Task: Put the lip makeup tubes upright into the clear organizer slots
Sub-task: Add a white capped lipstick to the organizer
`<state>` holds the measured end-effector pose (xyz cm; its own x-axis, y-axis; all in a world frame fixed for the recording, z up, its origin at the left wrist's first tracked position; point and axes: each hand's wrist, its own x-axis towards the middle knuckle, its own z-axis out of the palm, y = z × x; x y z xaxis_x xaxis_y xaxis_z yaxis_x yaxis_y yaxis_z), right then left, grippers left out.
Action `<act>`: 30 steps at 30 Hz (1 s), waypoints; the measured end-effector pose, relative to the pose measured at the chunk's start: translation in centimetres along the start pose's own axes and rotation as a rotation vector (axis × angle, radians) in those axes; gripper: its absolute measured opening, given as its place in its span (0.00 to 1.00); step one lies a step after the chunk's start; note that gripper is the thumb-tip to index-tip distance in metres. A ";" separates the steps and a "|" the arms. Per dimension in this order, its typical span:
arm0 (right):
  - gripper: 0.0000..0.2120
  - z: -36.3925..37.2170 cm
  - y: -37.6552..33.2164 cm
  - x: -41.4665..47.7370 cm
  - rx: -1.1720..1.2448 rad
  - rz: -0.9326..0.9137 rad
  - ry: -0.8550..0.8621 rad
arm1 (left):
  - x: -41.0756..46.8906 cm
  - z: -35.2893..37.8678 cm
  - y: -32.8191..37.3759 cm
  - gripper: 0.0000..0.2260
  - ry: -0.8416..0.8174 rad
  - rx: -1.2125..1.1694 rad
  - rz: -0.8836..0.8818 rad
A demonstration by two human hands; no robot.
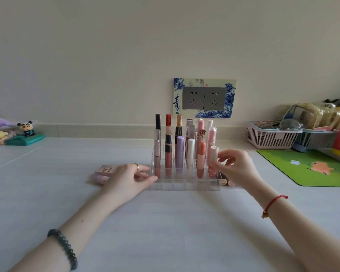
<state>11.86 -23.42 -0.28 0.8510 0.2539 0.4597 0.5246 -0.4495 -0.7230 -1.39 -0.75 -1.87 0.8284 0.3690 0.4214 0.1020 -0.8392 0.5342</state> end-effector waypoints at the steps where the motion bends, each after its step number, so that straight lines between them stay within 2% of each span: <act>1: 0.08 -0.1 0.0 0.0 0.003 0.006 -0.003 | 0.0 0.0 0.1 0.19 0.006 0.006 -0.001; 11: 0.09 -0.5 0.5 0.2 0.009 0.017 -0.064 | 0.0 -0.6 0.3 0.17 0.026 -0.011 -0.002; 17: 0.07 -1.1 -0.6 0.1 0.005 -0.109 0.109 | 0.7 -3.1 -1.1 0.13 0.163 -0.107 -0.043; 21: 0.04 -0.9 -1.5 -0.3 -0.010 -0.206 0.161 | 1.5 -4.6 -4.0 0.10 0.271 0.051 -0.075; 26: 0.06 -0.5 -2.2 -0.9 0.074 -0.291 0.236 | 1.6 -5.2 -6.9 0.11 0.185 0.110 -0.151; 30: 0.06 0.1 -3.2 -1.9 0.128 -0.408 0.164 | 1.6 -5.1 -7.8 0.12 0.068 0.101 -0.159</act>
<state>8.59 -22.37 1.14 0.5646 0.2445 0.7883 0.8236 -0.2293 -0.5188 -3.66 8.46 -1.59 0.7585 0.5236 0.3879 0.2865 -0.8026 0.5232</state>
